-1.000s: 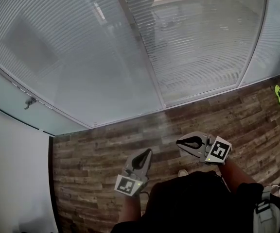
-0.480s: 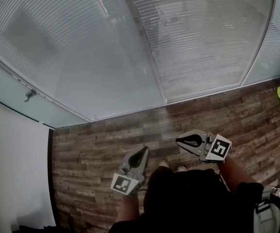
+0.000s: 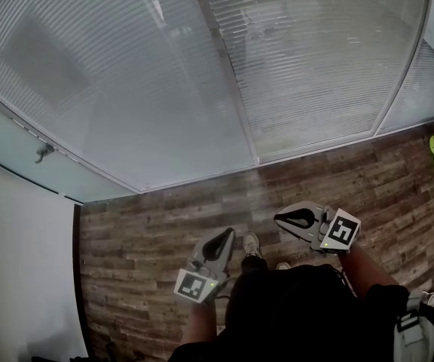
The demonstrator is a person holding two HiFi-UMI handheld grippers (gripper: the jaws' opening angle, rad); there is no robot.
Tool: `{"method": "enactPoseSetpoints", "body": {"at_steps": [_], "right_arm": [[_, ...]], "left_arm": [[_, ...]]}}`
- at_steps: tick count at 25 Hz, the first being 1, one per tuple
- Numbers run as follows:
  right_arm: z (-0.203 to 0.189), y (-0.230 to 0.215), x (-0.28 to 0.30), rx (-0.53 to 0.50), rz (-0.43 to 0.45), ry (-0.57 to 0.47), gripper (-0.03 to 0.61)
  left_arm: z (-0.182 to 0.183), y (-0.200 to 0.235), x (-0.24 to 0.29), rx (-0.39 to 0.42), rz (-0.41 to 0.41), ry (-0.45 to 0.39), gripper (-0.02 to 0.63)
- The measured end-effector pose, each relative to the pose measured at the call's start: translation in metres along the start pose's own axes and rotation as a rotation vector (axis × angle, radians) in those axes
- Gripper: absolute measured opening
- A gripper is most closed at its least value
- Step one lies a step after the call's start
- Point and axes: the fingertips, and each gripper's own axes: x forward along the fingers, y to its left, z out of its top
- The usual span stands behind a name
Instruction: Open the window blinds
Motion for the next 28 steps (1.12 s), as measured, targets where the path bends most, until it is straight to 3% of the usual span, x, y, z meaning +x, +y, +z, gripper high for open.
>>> {"method": "enactPoseSetpoints", "body": {"at_steps": [7, 28], "right_arm": [[0.002, -0.029, 0.026, -0.015, -0.015, 0.015, 0.006], [0.019, -0.132, 0.139, -0.07, -0.116, 0.034, 0.006]], "left_arm": [[0.007, 0.027, 0.021, 0.021, -0.051, 0.0, 0.005], [0.021, 0.168, 0.064, 0.04, -0.163, 0.003, 0.005]]}}
